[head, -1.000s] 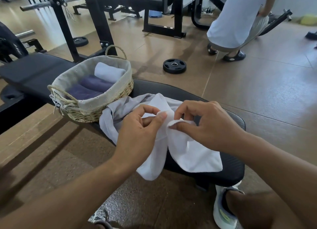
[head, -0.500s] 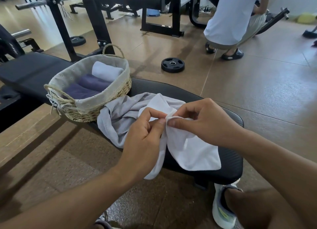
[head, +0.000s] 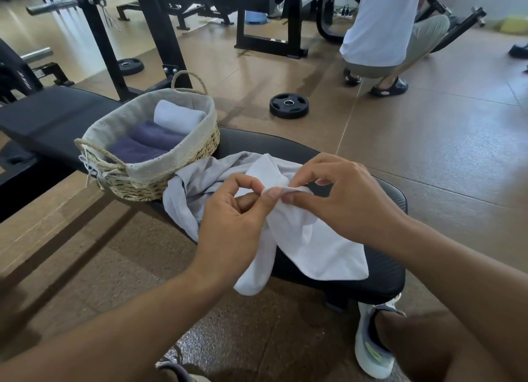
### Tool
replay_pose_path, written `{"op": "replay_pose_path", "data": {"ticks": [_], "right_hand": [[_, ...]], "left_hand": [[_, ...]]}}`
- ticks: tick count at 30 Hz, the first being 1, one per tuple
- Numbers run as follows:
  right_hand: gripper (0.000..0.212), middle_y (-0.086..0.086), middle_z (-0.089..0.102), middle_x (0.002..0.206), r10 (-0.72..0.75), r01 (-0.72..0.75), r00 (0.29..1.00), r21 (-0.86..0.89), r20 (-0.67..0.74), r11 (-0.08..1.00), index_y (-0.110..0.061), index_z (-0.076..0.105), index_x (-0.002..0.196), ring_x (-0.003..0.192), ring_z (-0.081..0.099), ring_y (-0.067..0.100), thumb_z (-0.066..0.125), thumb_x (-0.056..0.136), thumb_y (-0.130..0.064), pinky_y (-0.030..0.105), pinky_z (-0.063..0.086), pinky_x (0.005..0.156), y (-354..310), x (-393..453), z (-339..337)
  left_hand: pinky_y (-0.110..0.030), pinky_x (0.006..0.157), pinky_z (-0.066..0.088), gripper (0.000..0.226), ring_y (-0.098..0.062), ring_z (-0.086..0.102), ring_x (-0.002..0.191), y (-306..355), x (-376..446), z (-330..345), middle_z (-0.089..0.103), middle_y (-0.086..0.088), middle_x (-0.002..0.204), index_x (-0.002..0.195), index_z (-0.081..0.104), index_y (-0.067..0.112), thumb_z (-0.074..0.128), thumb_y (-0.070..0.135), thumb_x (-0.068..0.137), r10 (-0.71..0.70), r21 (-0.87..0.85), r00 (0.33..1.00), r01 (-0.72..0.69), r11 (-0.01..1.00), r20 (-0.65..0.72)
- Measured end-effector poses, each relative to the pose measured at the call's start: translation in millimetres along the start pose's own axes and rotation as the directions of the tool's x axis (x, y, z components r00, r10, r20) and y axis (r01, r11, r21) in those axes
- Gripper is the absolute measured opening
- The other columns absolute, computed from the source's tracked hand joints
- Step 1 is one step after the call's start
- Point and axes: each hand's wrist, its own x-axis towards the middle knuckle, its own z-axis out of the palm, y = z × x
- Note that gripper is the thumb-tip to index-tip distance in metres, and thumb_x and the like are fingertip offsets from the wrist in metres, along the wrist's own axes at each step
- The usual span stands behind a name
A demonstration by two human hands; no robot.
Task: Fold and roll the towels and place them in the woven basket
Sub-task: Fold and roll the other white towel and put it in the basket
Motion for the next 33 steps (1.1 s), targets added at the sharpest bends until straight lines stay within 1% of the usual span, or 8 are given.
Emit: {"op": "replay_pose_path", "data": {"ticks": [3,9,14,17,22,25,29,33], "right_hand": [[0.008,-0.02,0.067,0.103,0.006,-0.009,0.998,-0.04,-0.061,0.999,-0.035,0.074,0.094,0.103,0.061,0.0,0.071,0.091,-0.042,0.031,0.05,0.097,3.4,0.9,3.0],[0.012,-0.025,0.065,0.103,0.062,-0.069,0.996,-0.121,-0.058,0.99,-0.037,0.068,0.092,0.111,0.056,0.003,0.061,0.097,-0.046,0.041,0.045,0.101,2.9,1.0,1.9],[0.018,-0.024,0.065,0.111,-0.174,0.175,0.975,0.007,0.141,0.985,-0.034,0.071,0.085,0.121,0.054,0.004,0.065,0.091,-0.05,0.03,0.044,0.101,-16.1,-9.5,-7.1],[0.019,-0.019,0.066,0.111,-0.293,0.276,0.943,0.12,0.161,0.954,-0.027,0.072,0.08,0.122,0.057,0.012,0.073,0.085,-0.046,0.031,0.046,0.1,-28.4,-18.1,-7.3],[0.015,0.0,0.071,0.103,-0.369,0.26,0.914,0.451,0.171,0.854,-0.024,0.071,0.079,0.105,0.067,0.028,0.08,0.082,-0.036,0.041,0.052,0.094,-29.1,-17.5,-20.3],[0.012,0.006,0.071,0.097,-0.293,0.178,0.942,0.494,0.166,0.851,-0.016,0.069,0.086,0.096,0.069,0.025,0.075,0.09,-0.024,0.03,0.053,0.088,-14.2,-11.3,-28.6],[0.009,-0.009,0.072,0.085,-0.085,0.037,0.992,0.41,0.098,0.911,-0.024,0.068,0.085,0.081,0.067,0.005,0.063,0.09,-0.03,0.017,0.05,0.077,10.5,-1.7,-28.8],[0.015,-0.004,0.075,0.098,-0.103,0.013,0.969,0.367,0.226,0.93,-0.017,0.073,0.085,0.096,0.07,0.009,0.063,0.09,-0.028,0.016,0.051,0.085,20.2,-2.7,-34.7]], "left_hand": [[-0.064,0.073,0.054,0.019,-0.047,0.064,0.071,5.2,4.6,-6.2,0.067,-0.033,0.076,0.084,0.06,0.018,0.074,0.031,0.082,0.009,-0.015,0.999,-0.009,1.0,-0.034],[-0.038,0.06,0.051,0.016,-0.024,0.06,0.065,9.8,18.4,-22.1,0.066,-0.021,0.066,0.085,0.056,0.016,0.071,0.022,0.087,0.045,-0.024,0.994,-0.047,0.999,-0.099],[-0.037,0.06,0.046,0.018,-0.02,0.05,0.059,3.9,46.6,-49.0,0.06,-0.003,0.062,0.088,0.055,0.021,0.071,0.028,0.092,0.067,0.135,0.942,-0.023,0.991,-0.329],[-0.022,0.064,0.048,0.018,0.004,0.058,0.059,0.5,61.8,-65.8,0.064,0.011,0.068,0.095,0.056,0.02,0.07,0.03,0.093,0.059,0.141,0.884,0.007,0.99,-0.464],[-0.024,0.064,0.044,0.017,0.008,0.053,0.057,-5.5,73.0,-86.2,0.06,0.015,0.067,0.092,0.052,0.025,0.067,0.033,0.094,0.069,0.172,0.821,0.037,0.984,-0.567],[-0.013,0.06,0.042,0.02,0.003,0.051,0.063,-7.0,71.4,-91.4,0.057,0.01,0.076,0.1,0.053,0.02,0.066,0.034,0.095,0.103,0.233,0.801,0.047,0.971,-0.59],[-0.024,0.07,0.047,0.017,-0.004,0.055,0.07,-5.6,66.2,-99.6,0.06,0.007,0.079,0.096,0.053,0.025,0.066,0.037,0.095,0.113,0.241,0.808,0.037,0.97,-0.579],[-0.045,0.074,0.051,0.017,-0.011,0.059,0.076,-7.6,59.2,-114.2,0.065,0.014,0.075,0.082,0.054,0.039,0.068,0.046,0.087,0.057,0.184,0.834,0.053,0.981,-0.548]]}}
